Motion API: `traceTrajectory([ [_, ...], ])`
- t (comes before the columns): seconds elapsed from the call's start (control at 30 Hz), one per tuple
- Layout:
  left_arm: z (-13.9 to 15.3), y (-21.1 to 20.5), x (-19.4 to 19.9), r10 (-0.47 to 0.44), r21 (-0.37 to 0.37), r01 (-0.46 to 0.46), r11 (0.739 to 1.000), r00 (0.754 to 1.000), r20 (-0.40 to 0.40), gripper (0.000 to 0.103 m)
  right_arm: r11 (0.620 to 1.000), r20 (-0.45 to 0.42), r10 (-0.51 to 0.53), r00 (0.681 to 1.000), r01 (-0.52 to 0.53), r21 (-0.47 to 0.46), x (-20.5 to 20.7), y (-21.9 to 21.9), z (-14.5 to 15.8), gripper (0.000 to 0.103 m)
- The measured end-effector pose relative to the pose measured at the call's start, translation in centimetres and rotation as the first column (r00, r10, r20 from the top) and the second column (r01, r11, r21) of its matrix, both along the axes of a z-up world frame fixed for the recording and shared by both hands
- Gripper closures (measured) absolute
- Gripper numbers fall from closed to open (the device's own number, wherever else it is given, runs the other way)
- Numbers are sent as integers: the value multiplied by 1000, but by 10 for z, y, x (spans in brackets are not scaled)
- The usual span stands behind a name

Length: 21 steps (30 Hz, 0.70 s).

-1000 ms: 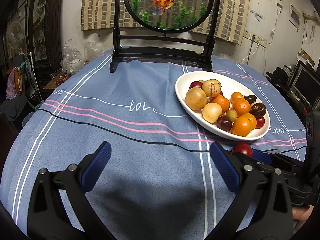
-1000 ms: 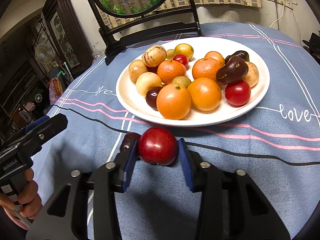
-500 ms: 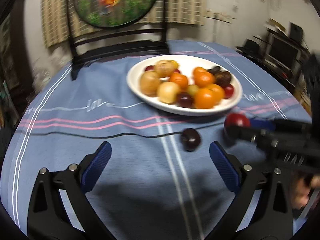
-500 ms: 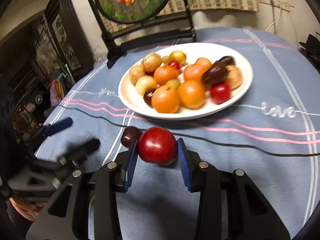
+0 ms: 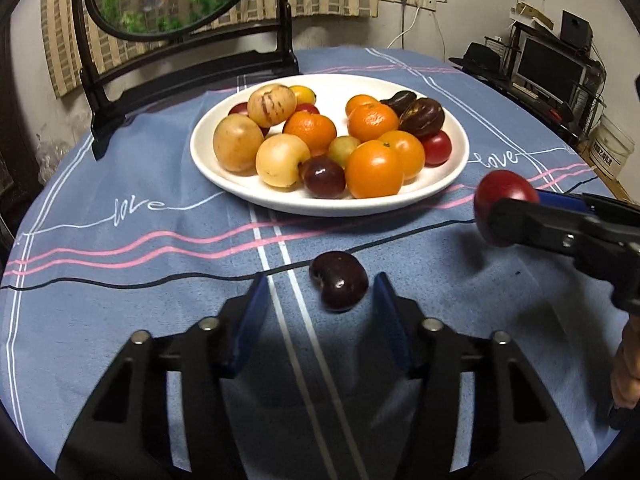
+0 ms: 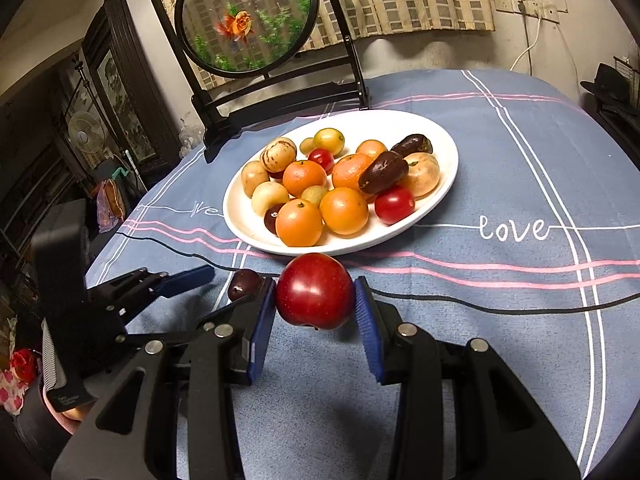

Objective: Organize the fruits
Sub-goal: 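Grasp a dark plum with the left tool while the right tool grasps a red apple, then carry the plum and apple to the white plate and release both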

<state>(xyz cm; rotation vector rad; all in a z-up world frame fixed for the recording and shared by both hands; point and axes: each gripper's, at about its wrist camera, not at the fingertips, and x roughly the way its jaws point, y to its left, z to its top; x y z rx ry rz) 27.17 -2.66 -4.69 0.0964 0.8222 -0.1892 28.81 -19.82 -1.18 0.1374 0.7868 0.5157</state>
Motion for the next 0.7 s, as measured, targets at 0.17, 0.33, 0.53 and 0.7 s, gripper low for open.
traceTrajectory([
  [0.17, -1, -7, 3, -16, 14, 16, 1000, 1000, -3, 60, 1000, -19, 3, 1000, -3, -13, 2, 1, -3, 63],
  [0.33, -4, -13, 6, -28, 27, 29, 999, 999, -23, 67, 1000, -21, -4, 1000, 3, -18, 0, 1, -3, 63],
  [0.53, -3, -18, 7, -15, 53, 16, 998, 1000, -14, 72, 1000, -30, -8, 1000, 7, -25, 2, 1, -5, 63],
  [0.7, -5, -23, 9, -5, 89, 6, 996, 1000, -15, 71, 1000, -33, -11, 999, 10, -30, 2, 1, -6, 63],
])
